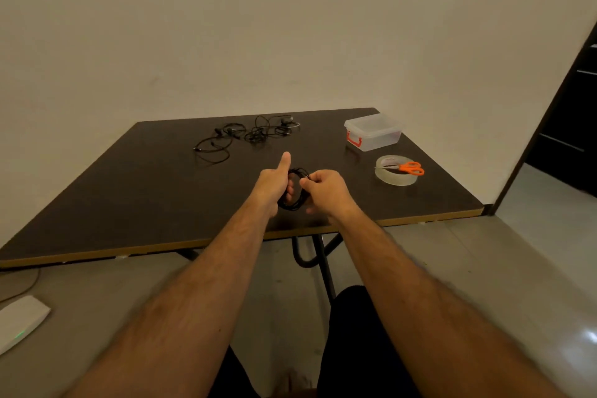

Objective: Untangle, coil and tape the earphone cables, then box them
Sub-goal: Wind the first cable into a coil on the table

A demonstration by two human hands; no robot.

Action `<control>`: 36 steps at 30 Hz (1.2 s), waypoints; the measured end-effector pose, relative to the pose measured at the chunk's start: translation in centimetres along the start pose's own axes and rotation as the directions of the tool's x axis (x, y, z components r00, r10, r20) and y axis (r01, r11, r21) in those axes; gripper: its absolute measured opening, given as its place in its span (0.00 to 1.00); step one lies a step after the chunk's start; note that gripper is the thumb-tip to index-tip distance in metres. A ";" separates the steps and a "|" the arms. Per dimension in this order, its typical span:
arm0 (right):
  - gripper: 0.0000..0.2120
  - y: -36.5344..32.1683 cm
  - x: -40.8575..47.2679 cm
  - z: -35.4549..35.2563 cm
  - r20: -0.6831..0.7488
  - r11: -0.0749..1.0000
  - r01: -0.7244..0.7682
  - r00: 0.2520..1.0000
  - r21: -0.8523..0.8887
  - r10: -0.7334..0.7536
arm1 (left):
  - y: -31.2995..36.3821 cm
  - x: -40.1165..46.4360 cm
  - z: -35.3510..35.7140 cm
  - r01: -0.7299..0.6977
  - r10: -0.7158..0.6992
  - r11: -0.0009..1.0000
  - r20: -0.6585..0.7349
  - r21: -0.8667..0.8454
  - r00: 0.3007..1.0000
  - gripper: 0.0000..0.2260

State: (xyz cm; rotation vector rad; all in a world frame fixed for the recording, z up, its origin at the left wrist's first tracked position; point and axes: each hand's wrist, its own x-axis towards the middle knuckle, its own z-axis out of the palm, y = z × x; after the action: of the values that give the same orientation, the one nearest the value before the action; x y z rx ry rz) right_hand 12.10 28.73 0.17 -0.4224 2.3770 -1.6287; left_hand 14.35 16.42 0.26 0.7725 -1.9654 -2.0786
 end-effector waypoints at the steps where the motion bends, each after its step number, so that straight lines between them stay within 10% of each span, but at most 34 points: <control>1: 0.07 0.1 0.8 -0.2 0.003 0.999 -0.027 1.000 0.023 0.026 | 0.0 0.8 0.0 0.022 -0.022 1.000 0.022 -0.003 1.000 0.21; 12: 0.08 0.3 8.7 -1.1 0.071 0.961 -0.273 0.959 -0.042 0.276 | 0.1 7.9 -1.0 -0.016 -0.028 0.978 0.206 0.207 0.978 0.11; 20: 0.11 0.0 12.4 -1.5 0.046 0.915 -0.312 0.942 -0.256 0.334 | 0.9 9.7 -0.5 -0.249 0.240 0.547 0.135 0.799 0.961 0.16; 36: 0.10 1.5 13.0 -1.4 -0.038 0.817 -0.162 0.985 -0.553 0.169 | 0.2 9.3 0.1 -0.258 0.253 0.641 0.119 0.722 0.960 0.13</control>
State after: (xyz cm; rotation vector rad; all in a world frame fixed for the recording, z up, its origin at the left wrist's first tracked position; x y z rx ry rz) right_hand -0.71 25.80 -1.07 -0.3031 2.7617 -0.8297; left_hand 6.37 12.11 -1.78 0.5262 -2.7455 -1.0734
